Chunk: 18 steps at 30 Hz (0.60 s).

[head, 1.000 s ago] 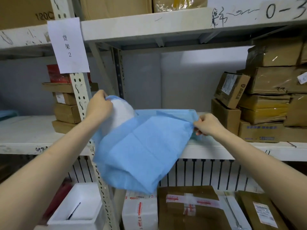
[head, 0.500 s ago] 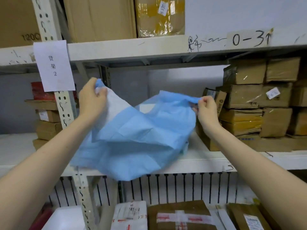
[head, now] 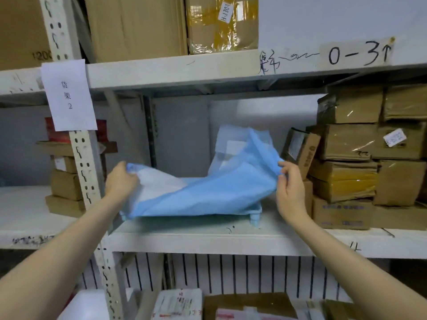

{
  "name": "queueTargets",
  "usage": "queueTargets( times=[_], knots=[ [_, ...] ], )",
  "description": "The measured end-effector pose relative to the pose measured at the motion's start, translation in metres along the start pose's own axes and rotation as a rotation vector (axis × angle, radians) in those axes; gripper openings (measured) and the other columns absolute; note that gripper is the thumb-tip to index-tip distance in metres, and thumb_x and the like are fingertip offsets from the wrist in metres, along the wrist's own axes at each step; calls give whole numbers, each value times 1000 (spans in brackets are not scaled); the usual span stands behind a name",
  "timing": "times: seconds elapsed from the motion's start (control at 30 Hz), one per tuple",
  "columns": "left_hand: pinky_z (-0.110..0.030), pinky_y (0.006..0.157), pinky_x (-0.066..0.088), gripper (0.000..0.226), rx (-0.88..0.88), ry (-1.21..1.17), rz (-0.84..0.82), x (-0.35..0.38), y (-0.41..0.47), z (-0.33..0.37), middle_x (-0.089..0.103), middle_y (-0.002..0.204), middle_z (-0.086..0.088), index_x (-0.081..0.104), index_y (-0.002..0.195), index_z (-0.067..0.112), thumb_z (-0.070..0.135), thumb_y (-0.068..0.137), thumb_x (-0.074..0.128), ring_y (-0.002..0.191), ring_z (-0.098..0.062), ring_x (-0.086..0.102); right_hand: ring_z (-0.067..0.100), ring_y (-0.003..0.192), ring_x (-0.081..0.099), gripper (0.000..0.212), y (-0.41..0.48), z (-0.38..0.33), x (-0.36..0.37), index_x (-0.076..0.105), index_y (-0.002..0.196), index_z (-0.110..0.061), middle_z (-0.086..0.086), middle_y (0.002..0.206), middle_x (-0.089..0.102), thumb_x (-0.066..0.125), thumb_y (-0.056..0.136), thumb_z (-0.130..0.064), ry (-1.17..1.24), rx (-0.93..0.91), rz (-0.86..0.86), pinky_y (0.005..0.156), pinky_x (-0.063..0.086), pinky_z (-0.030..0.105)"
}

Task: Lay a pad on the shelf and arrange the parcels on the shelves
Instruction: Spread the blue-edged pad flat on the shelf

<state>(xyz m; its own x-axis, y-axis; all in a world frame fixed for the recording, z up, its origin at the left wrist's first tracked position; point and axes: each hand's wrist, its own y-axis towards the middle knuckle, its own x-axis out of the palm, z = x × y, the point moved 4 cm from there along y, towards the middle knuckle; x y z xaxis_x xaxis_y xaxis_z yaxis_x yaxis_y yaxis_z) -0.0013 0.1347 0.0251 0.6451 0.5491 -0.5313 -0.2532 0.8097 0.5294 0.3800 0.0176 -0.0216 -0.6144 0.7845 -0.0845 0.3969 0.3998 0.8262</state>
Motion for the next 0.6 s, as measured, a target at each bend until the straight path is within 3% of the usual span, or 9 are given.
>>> queueTargets(
  times=[0.1, 0.2, 0.27, 0.33, 0.37, 0.43, 0.47, 0.53, 0.6],
  knots=[
    [-41, 77, 42, 34, -159, 211, -272, 20, -3, -25, 56, 117, -30, 47, 116, -9, 9, 89, 56, 105, -41, 56, 34, 84, 57, 2, -3, 10, 14, 43, 92, -11, 7, 86, 56, 43, 94, -9, -266, 245, -299, 64, 32, 32],
    [-45, 83, 45, 58, -227, 358, -294, 30, -16, -24, 48, 127, -29, 31, 131, -5, 16, 87, 63, 113, -42, 51, 35, 94, 60, 21, -2, 8, 14, 40, 112, -11, 12, 104, 61, 40, 93, -20, -782, 319, -521, 65, 35, 33],
    [-50, 95, 39, 65, -216, 470, -217, 31, -20, -13, 35, 134, -26, 29, 132, 0, 20, 84, 68, 123, -43, 40, 32, 85, 64, 41, 2, -5, 16, 41, 125, -6, 13, 103, 62, 50, 89, -25, -978, 163, -469, 54, 30, 28],
    [-48, 98, 39, 57, -109, 543, -215, 38, -20, 2, 33, 133, -22, 35, 129, 5, 22, 84, 66, 122, -41, 38, 30, 62, 60, 46, 1, -22, 24, 56, 102, -2, 13, 82, 60, 74, 64, -20, -1017, -122, -361, 45, 22, 23],
    [-46, 98, 41, 52, -32, 550, -265, 45, -19, 9, 36, 132, -20, 40, 129, 7, 21, 85, 64, 121, -39, 40, 32, 65, 60, 45, -1, -34, 29, 59, 93, -3, 13, 80, 59, 77, 53, -17, -992, -298, -336, 45, 29, 25],
    [-36, 97, 42, 45, 99, 513, -420, 62, -21, 23, 47, 132, -14, 52, 128, 12, 20, 85, 62, 121, -33, 48, 36, 110, 56, 51, -6, -42, 47, 59, 113, -7, 14, 117, 59, 69, 63, -16, -863, -454, -547, 82, 44, 46],
    [-30, 94, 42, 40, 145, 479, -495, 70, -24, 29, 52, 129, -10, 57, 125, 13, 20, 86, 62, 119, -28, 51, 32, 134, 37, 59, -10, -44, 54, 50, 131, -13, 8, 141, 46, 62, 74, -17, -826, -435, -706, 105, 29, 54],
    [-24, 83, 42, 32, 162, 404, -630, 86, -32, 36, 60, 120, -7, 62, 116, 14, 22, 85, 65, 109, -24, 58, 23, 146, 14, 58, -16, -43, 62, 36, 143, -23, 0, 153, 33, 50, 87, -21, -875, -316, -969, 114, -1, 57],
    [-23, 80, 43, 30, 168, 371, -720, 100, -34, 38, 62, 119, -6, 62, 114, 15, 23, 86, 64, 102, -23, 59, 26, 137, 34, 34, -12, -40, 67, 51, 125, -20, 7, 136, 52, 42, 92, -23, -982, -213, -1066, 114, -4, 57]
  ],
)
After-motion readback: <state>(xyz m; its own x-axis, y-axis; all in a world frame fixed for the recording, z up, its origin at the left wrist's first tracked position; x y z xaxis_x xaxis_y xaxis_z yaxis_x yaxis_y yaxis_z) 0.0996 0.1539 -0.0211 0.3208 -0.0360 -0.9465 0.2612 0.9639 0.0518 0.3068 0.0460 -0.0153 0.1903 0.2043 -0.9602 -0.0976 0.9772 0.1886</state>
